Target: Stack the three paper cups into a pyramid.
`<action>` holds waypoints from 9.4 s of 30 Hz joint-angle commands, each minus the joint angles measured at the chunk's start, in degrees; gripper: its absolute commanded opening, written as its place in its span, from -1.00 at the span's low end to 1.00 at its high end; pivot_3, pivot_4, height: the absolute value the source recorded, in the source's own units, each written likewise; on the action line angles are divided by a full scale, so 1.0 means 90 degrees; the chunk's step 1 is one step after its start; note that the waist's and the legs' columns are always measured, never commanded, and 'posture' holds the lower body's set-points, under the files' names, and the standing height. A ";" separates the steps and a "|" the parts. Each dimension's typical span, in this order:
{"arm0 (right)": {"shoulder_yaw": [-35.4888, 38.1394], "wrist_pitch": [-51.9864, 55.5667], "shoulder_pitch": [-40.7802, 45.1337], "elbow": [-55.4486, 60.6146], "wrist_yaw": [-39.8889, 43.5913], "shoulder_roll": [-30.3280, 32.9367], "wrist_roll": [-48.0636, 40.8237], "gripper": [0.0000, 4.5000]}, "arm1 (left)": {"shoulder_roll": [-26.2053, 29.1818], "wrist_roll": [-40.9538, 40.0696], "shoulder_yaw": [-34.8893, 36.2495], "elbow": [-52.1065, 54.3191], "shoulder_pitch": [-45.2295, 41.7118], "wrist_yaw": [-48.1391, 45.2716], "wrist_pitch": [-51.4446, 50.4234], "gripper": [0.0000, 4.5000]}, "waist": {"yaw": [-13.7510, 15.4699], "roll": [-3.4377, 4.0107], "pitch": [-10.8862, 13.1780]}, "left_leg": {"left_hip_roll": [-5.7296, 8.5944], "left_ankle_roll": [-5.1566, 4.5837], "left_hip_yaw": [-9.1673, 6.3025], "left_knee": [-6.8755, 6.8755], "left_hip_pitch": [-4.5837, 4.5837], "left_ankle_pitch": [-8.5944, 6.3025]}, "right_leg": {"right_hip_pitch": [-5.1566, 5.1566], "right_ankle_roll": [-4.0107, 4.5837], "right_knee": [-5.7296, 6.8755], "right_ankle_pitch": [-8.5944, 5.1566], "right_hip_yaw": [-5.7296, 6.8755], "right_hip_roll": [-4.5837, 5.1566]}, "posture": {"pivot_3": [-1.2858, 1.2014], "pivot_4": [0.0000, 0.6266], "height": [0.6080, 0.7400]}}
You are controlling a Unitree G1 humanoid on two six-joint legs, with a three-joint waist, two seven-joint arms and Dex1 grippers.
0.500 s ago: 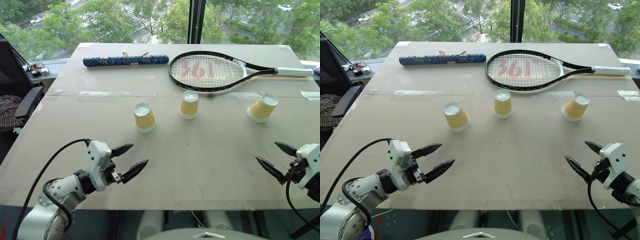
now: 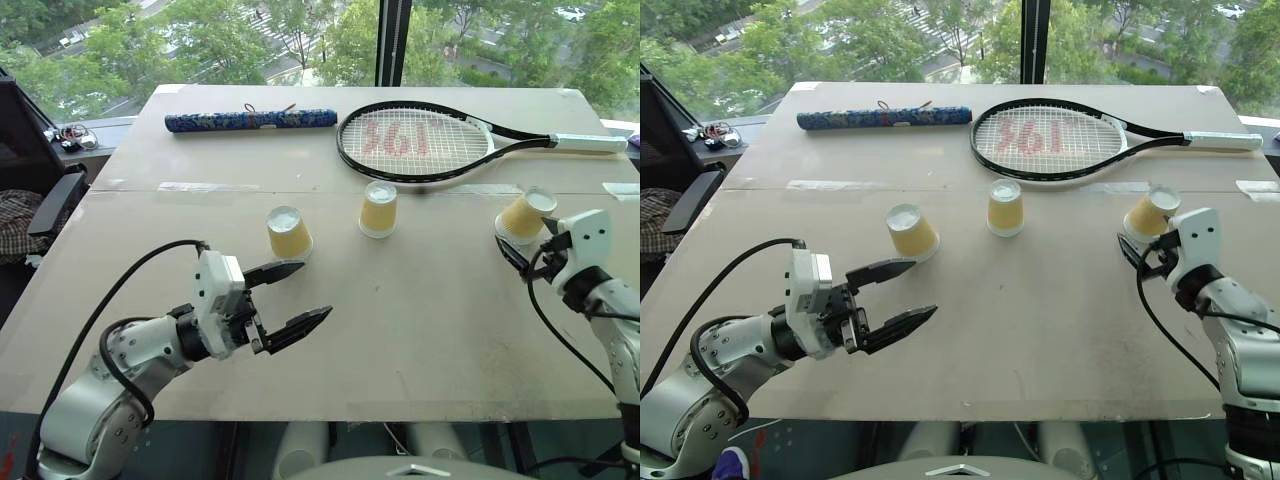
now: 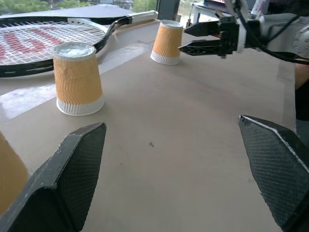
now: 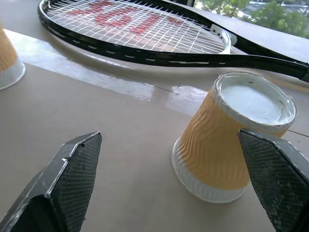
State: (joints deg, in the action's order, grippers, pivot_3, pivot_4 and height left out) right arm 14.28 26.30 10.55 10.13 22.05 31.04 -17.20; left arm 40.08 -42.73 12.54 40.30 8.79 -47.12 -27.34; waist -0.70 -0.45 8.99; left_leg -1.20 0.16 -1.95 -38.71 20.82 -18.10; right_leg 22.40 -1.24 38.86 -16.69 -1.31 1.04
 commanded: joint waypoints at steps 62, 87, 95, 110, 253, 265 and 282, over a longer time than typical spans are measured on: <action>-0.1317 -0.1440 -0.0752 0.1322 0.2670 0.0368 -0.0450 0.96 | -0.0504 0.0938 -0.0401 -0.0281 0.0171 0.1007 0.0163 1.00 | 0.0041 0.0001 0.0002 | -0.0002 -0.0026 -0.0002 0.0017 0.0003 -0.0014 | 0.0013 0.0000 -0.0002 0.0001 0.0007 0.0005 | 0.03 -0.52 1.00; 0.0858 -0.1804 -0.2664 0.2711 0.2567 0.0273 -0.1934 0.96 | -0.3389 0.3131 -0.2525 -0.4687 -0.4995 0.3056 -0.0175 1.00 | 0.0091 -0.0012 0.0000 | 0.0020 -0.0002 -0.0012 -0.0014 0.0006 0.0000 | 0.0002 -0.0003 0.0011 0.0003 0.0008 -0.0015 | 0.03 -0.52 1.00; 0.0977 -0.1812 -0.3048 0.3021 0.2316 0.0192 -0.1941 1.00 | -0.3749 0.3635 -0.2617 -0.6017 -0.5575 0.2845 0.0342 0.39 | 0.0149 -0.0012 0.0000 | 0.0042 0.0000 -0.0013 -0.0020 0.0012 0.0001 | 0.0003 -0.0008 0.0008 0.0001 0.0006 -0.0012 | 0.03 -0.52 1.00; 0.0802 -0.1650 -0.3165 0.3286 0.2011 0.0207 -0.1966 1.00 | -0.2198 0.1847 -0.2223 -0.3109 -0.4316 -0.0016 -0.0239 -0.07 | 0.0115 -0.0008 -0.0002 | 0.0013 0.0003 -0.0011 -0.0022 0.0007 0.0002 | 0.0003 -0.0008 0.0012 0.0001 0.0003 -0.0004 | 0.03 -0.52 1.00; 0.0802 -0.2664 -0.4569 0.3023 0.2949 0.0076 -0.1706 1.00 | -0.2444 0.2039 -0.3275 -0.4664 -0.6006 -0.1211 -0.0779 0.18 | 0.0049 -0.0006 0.0003 | 0.0068 -0.0009 -0.0115 -0.0054 -0.0014 -0.0005 | -0.0070 -0.0021 0.0003 -0.0009 0.0063 -0.0003 | 0.03 -0.52 1.00; 0.0855 -0.2626 -0.4623 0.3080 0.2876 0.0097 -0.1715 1.00 | -0.2619 0.1961 -0.2876 -0.4586 -0.5846 -0.1096 -0.0663 0.97 | 0.0051 -0.0004 0.0003 | 0.0069 -0.0023 -0.0117 -0.0054 -0.0013 -0.0013 | -0.0070 -0.0021 0.0002 -0.0009 0.0063 -0.0003 | 0.03 -0.52 1.00; 0.0778 -0.2402 -0.3524 0.1878 0.3157 0.0503 -0.1659 1.00 | -0.0848 0.0658 -0.0096 -0.1495 -0.2638 -0.0185 -0.1698 0.97 | -0.0003 0.0005 0.0004 | 0.0071 -0.0005 -0.0154 -0.0050 -0.0019 -0.0003 | -0.0070 -0.0020 -0.0003 -0.0009 0.0054 0.0028 | 0.03 -0.52 1.00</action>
State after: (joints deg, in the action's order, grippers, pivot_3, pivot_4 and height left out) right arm 20.15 4.68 -21.32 28.34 49.50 34.61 -31.65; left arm 31.36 -35.74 7.65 22.35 -19.16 -49.42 -44.29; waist -0.73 -0.40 9.03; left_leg -0.56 0.12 -3.32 -39.15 20.60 -18.13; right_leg 21.76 -1.43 38.84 -16.77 -0.93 1.30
